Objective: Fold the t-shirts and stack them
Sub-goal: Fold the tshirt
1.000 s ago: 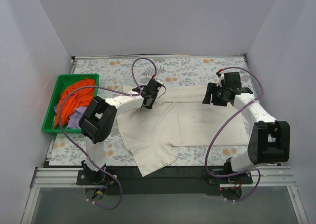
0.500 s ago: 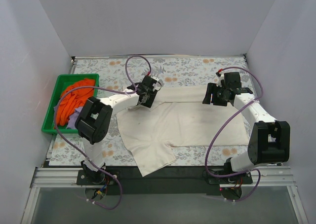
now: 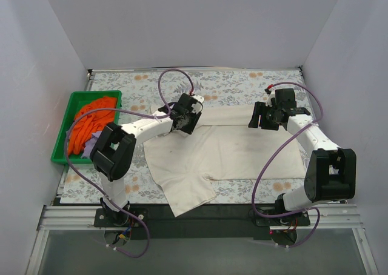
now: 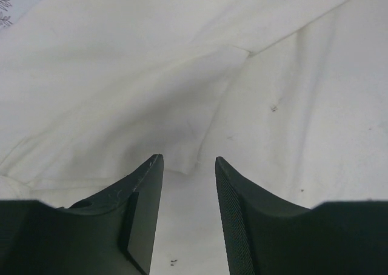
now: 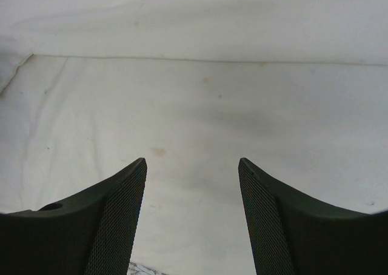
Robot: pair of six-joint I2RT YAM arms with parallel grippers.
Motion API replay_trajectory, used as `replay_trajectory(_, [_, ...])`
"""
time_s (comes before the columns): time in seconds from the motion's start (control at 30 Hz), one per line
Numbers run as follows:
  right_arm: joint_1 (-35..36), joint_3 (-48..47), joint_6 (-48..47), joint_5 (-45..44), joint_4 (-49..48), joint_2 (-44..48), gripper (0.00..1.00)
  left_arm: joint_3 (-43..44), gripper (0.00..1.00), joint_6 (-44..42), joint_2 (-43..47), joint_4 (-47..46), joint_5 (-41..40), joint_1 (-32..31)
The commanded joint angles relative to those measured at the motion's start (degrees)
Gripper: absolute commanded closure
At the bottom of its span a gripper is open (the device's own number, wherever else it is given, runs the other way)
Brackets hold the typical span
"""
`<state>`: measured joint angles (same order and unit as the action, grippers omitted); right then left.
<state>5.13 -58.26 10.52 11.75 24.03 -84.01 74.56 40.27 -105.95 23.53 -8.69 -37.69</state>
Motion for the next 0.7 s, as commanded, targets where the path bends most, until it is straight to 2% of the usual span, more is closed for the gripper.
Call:
replay_trajectory(0.0, [-0.03,-0.1,-0.59,0.56,-0.21,0.78,0.42,0.84,0.62,-0.46,-1.27,0.46,1.75,-0.1])
replay_trajectory(0.67, [-0.03,-0.63,-0.86,0.38,0.4,0.51,0.41,0.23,0.7,-1.42,-4.79,1.17,0.87,-0.1])
